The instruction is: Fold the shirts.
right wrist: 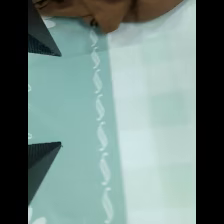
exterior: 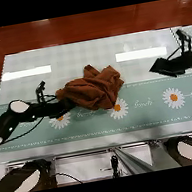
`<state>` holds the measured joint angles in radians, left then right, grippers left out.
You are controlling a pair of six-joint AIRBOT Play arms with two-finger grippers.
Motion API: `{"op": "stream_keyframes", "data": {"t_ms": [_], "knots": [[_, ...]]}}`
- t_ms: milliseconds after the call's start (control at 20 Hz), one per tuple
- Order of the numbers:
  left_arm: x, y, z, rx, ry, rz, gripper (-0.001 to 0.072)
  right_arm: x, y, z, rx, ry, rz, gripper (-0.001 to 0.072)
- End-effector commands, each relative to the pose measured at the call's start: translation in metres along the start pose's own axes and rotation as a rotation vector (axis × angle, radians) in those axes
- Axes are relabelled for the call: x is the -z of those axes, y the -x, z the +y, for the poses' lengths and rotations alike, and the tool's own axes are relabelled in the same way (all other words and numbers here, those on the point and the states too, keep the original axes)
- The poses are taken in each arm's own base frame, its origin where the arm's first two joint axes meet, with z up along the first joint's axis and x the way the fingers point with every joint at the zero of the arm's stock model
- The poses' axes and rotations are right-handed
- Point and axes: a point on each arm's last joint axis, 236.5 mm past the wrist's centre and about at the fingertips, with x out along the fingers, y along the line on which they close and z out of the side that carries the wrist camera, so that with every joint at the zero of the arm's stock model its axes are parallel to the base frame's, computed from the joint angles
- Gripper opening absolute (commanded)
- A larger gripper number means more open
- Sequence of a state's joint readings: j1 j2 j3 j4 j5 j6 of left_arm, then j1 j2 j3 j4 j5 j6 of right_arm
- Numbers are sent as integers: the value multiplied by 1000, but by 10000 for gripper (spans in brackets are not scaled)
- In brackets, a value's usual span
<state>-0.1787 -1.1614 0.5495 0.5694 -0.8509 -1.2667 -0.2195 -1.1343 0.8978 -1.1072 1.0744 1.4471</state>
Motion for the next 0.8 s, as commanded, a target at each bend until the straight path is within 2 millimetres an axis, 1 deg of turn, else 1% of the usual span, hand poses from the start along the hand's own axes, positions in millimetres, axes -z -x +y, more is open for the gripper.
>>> {"op": "stream_keyframes", "data": {"t_ms": [0,100,150,200,300,400,550,700,750], "knots": [[-29,-31,-31,184,1,-45,701,33,-22,-8,-32,-44,38,617],[-45,-38,-41,209,-7,-26,693,46,-39,6,-51,-16,96,616],[-52,-37,-51,238,-23,-11,508,54,-51,16,-69,-7,136,616],[-58,-34,-60,265,-54,13,38,59,-61,26,-87,-5,161,617],[-66,-23,-75,288,-139,34,25,61,-80,50,-134,-1,183,617],[-74,-6,-88,302,-223,48,25,61,-95,76,-178,14,202,616],[-83,16,-91,285,-272,72,25,64,-113,114,-236,64,251,616],[-90,27,-95,294,-279,58,25,65,-130,142,-253,117,284,616],[-92,30,-95,294,-280,51,25,68,-134,150,-257,126,304,617]]}}
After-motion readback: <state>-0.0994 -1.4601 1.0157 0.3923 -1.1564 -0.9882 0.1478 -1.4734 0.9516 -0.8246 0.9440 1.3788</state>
